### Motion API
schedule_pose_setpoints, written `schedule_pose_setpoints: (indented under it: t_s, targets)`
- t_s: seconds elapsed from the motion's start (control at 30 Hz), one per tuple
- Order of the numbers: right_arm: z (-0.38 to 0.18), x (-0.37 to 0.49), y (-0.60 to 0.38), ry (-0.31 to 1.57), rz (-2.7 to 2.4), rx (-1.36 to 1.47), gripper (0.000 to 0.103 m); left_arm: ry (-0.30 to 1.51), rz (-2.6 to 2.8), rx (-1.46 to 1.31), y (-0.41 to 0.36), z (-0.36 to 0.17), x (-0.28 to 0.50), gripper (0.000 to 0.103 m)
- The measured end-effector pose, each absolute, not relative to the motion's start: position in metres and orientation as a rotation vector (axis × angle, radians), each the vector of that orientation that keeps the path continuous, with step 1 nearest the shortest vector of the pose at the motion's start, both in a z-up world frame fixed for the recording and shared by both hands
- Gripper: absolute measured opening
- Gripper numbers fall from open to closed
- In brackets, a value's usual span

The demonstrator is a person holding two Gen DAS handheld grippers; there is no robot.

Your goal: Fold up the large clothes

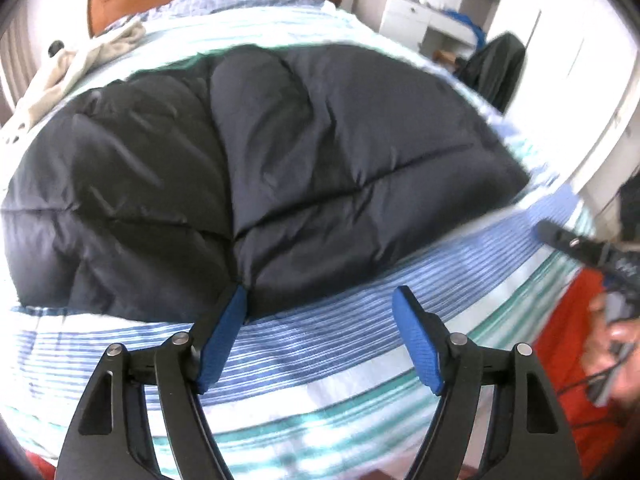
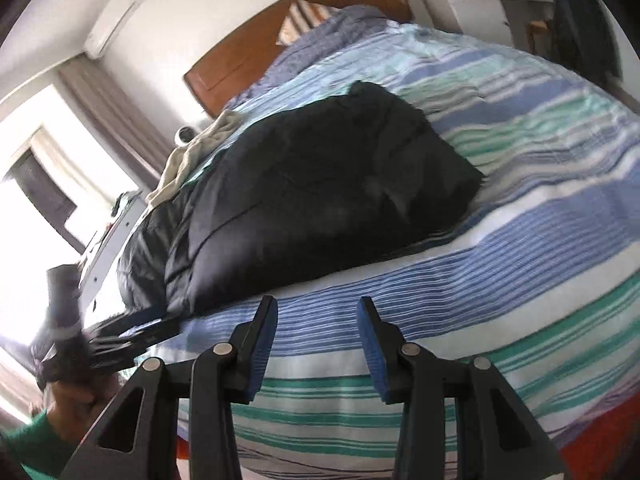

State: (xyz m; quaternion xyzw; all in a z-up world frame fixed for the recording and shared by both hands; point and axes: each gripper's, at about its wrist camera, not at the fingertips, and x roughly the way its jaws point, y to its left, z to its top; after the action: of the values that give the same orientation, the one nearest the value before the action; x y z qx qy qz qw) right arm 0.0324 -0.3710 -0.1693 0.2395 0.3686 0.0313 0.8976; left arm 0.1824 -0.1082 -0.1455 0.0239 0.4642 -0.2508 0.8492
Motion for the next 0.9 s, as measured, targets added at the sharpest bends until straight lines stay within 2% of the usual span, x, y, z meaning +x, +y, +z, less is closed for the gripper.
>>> schedule_pose_setpoints:
  t_s: [0.07,0.1,0.27,0.4,0.43,0.63,0.7,0.73,0.77,0.83,0.9]
  targets:
    - [-0.168,0.037,-0.383,0.743,0.039,0.566,0.073,0.951,-0.496,0.017,-0.100,-0.131,0.196,0.078]
    - [-0.170,0.039,-0.388,0.738,0.031,0.603,0.075,0.933,-0.481,-0.001,-0.096,-0.124,0.205,0.080]
    - [-0.193,0.076,-0.424,0.753,0.016,0.880,0.075,0.879,-0.422,-0.018,-0.102,-0.107,0.267,0.081]
    - [-0.205,0.099,-0.422,0.844,-0.055,0.914,0.075,0.960,-0.375,0.089,-0.127,-0.146,0.302,0.084]
    - [-0.202,0.099,-0.420,0.831,-0.050,0.916,0.075,0.955,-0.374,0.089,-0.127,-0.156,0.302,0.088]
    - [-0.219,0.116,-0.432,0.746,-0.083,1.058,0.076,0.933,-0.385,0.111,-0.124,-0.170,0.295,0.090]
    - [-0.223,0.127,-0.427,0.743,-0.090,1.039,0.070,0.935,-0.393,0.107,-0.120,-0.170,0.294,0.090]
    - [-0.219,0.129,-0.423,0.727,-0.084,1.019,0.049,0.935,-0.395,0.107,-0.120,-0.170,0.293,0.090]
    - [-0.212,0.126,-0.418,0.703,-0.084,0.992,0.033,0.935,-0.396,0.107,-0.119,-0.169,0.292,0.090]
    - [-0.194,0.117,-0.408,0.658,-0.078,0.905,0.025,0.935,-0.393,0.111,-0.119,-0.168,0.292,0.090]
    - [-0.174,0.109,-0.395,0.623,-0.064,0.819,0.024,0.938,-0.384,0.129,-0.122,-0.166,0.292,0.091]
